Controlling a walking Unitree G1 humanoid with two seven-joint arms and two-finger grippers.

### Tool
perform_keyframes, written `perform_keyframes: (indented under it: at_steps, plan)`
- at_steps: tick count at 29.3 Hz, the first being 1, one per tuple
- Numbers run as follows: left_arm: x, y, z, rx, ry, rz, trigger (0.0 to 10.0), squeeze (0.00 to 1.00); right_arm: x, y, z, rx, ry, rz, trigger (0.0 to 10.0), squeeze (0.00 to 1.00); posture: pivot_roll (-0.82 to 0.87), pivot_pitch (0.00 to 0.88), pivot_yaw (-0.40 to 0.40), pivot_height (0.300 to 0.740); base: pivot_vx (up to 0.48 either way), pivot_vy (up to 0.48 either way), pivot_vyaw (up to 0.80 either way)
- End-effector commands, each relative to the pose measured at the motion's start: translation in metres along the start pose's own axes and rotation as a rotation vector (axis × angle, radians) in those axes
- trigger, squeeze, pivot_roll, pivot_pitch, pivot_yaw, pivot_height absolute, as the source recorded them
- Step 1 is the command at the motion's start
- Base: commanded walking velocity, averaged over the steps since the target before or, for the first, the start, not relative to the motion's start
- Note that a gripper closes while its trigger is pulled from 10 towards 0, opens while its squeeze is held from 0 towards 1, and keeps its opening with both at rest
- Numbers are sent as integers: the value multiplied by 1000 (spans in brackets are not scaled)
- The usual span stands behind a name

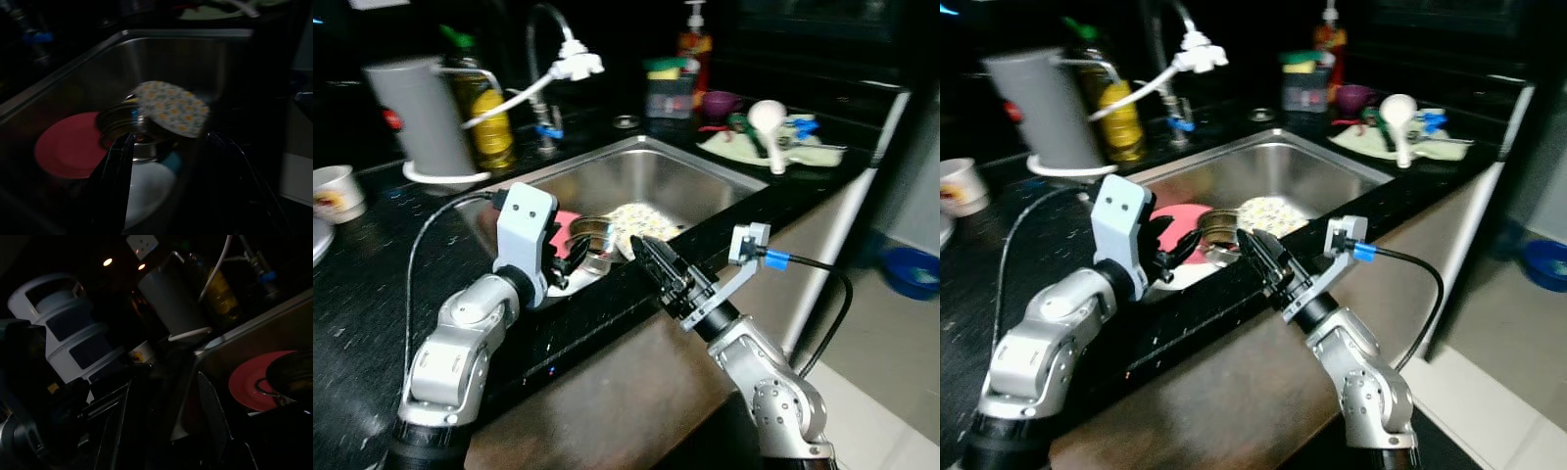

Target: Kitchen organization

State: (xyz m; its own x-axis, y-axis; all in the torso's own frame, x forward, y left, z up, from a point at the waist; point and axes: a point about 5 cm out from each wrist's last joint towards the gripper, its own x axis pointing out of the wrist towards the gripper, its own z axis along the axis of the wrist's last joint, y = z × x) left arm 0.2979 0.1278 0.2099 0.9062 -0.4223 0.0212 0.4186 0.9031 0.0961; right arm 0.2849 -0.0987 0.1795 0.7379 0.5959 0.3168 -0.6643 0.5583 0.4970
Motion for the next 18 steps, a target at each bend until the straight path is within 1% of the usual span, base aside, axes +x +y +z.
perform_keyframes:
  at_steps: [1,10,18]
  plan:
    - [0,-1,1,2,-5,-8,10000,0,1,1,-1,-4,-2,1,10000,0,0,0,24,740,-315,0,0]
    - [1,-3,0,4,-7,-22,10000,0,1,0,-1,-7,-6,0,10000,0,1,0,27,740,-294,0,0]
    - [-4,-7,-8,-8,6,-31,10000,0,0,-2,-1,-12,-7,-1,10000,0,4,0,20,740,-283,0,0]
